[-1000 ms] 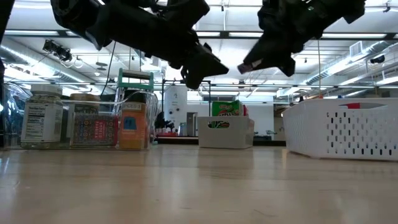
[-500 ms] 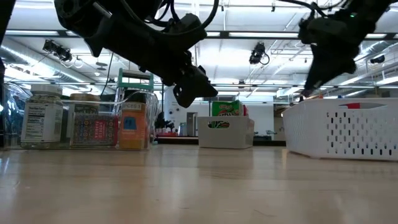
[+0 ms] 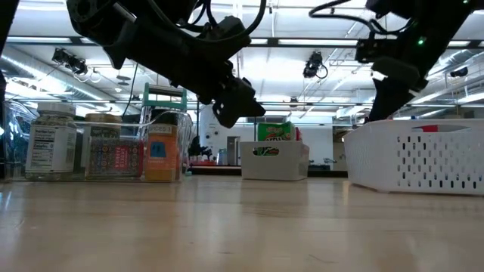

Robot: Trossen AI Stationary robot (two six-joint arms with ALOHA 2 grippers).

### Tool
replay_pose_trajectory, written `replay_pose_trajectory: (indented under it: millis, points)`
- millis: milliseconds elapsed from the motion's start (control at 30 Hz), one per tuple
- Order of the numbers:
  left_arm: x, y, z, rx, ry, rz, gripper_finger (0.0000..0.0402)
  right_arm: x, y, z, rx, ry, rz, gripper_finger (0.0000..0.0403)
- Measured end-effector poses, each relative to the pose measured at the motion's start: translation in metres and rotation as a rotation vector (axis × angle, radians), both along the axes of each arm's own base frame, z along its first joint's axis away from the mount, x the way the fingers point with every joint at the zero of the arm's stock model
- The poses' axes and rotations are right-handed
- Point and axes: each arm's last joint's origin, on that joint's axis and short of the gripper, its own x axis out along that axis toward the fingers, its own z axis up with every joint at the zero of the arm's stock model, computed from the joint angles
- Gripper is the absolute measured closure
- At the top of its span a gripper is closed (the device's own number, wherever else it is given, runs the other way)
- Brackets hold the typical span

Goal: Pick & Place Kitchen Items
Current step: Put the black food coloring bottle into the white bin, then return to Home Position

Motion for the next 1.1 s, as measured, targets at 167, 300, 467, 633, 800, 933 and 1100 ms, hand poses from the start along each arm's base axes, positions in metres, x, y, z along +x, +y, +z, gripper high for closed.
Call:
replay_pose_trajectory:
  millis: [167, 300, 467, 633, 800, 933, 1100]
  points:
    - [0.000, 0.000, 0.000, -0.010, -0.009, 0.003, 0.0173, 0.003, -0.007, -0.005, 0.035, 0.032, -0.036, 0.0309]
    - [0.000, 0.000, 0.000, -0.010, -0.009, 0.003, 0.0173, 0.005, -0.012, -0.008, 0.035, 0.041, -0.067, 0.0305]
    - [0.000, 0.000, 0.000, -0.010, -0.008, 0.002, 0.0173, 0.008, -0.014, -0.007, 0.045, 0.016, -0.078, 0.0282]
    - [0.000, 0.000, 0.000, -0.011, -0.008, 0.000, 0.0173, 0.010, -0.013, -0.006, 0.061, -0.020, -0.081, 0.0253]
    - [0.001, 0.000, 0.000, -0.029, -0.005, -0.040, 0.0173, 0.011, -0.012, -0.007, 0.100, -0.030, -0.099, 0.0231]
    - [0.002, -0.001, -0.001, -0.057, -0.015, -0.066, 0.0173, 0.013, -0.012, -0.006, 0.099, -0.059, -0.093, 0.0225]
    - [-0.001, -0.005, 0.004, -0.050, -0.030, -0.053, 0.0173, 0.020, -0.006, -0.003, 0.119, -0.100, 0.008, 0.0225]
